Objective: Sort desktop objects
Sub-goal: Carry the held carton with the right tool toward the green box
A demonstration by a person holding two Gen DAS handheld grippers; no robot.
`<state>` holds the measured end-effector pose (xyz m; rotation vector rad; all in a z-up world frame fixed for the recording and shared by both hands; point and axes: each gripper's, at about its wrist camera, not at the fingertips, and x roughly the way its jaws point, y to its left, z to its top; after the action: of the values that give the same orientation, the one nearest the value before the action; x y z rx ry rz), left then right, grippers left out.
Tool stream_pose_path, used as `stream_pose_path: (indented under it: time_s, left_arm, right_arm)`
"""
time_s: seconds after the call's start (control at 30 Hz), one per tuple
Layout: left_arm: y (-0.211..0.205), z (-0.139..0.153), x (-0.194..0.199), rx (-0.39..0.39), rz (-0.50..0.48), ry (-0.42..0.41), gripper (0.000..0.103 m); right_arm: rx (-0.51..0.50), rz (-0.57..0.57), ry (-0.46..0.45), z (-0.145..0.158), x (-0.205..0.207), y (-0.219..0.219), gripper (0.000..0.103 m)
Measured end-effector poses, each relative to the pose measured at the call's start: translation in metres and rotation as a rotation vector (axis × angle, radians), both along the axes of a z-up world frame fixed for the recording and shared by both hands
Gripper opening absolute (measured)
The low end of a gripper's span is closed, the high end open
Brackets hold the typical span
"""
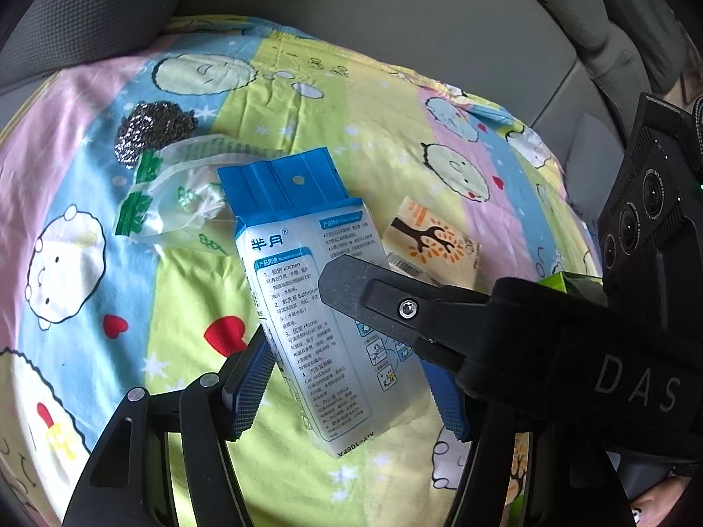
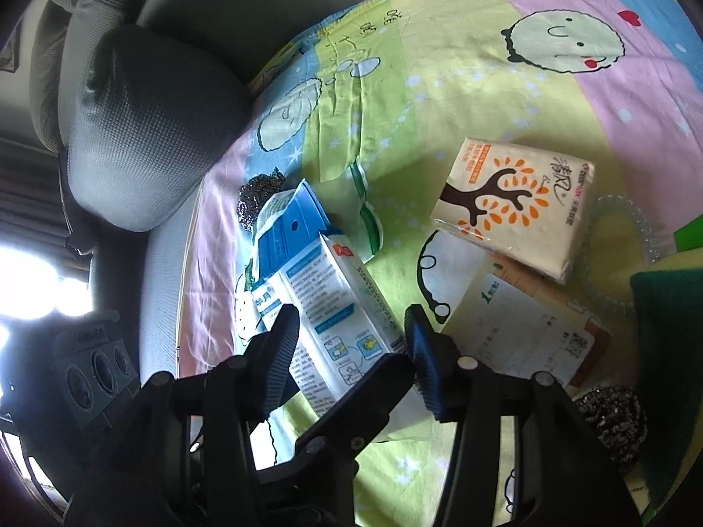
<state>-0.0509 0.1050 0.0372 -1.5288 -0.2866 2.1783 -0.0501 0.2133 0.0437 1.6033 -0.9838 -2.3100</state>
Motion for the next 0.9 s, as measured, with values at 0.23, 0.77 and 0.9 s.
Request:
stream_pose_path:
  time_s: [0.23, 0.77, 0.9]
  left_arm:
    - [0.017, 0.015, 0.009, -0.012, -0.049, 0.047, 0.066]
    - [0.036, 0.040, 0.026, -0.021, -0.101, 0.124, 0.066]
    - [0.037, 0.046, 0.030, -0.016, -0.113, 0.147, 0.066]
  right_arm:
    - [-0.005, -0.041, 0.039, 0.013, 0.017, 0.014, 0.050]
    - [-0.017, -0.104, 0.121, 0.039, 0.043, 0.029, 0.051]
    - [-0.011, -0.112, 0.141, 0.045, 0.050, 0.030, 0.051]
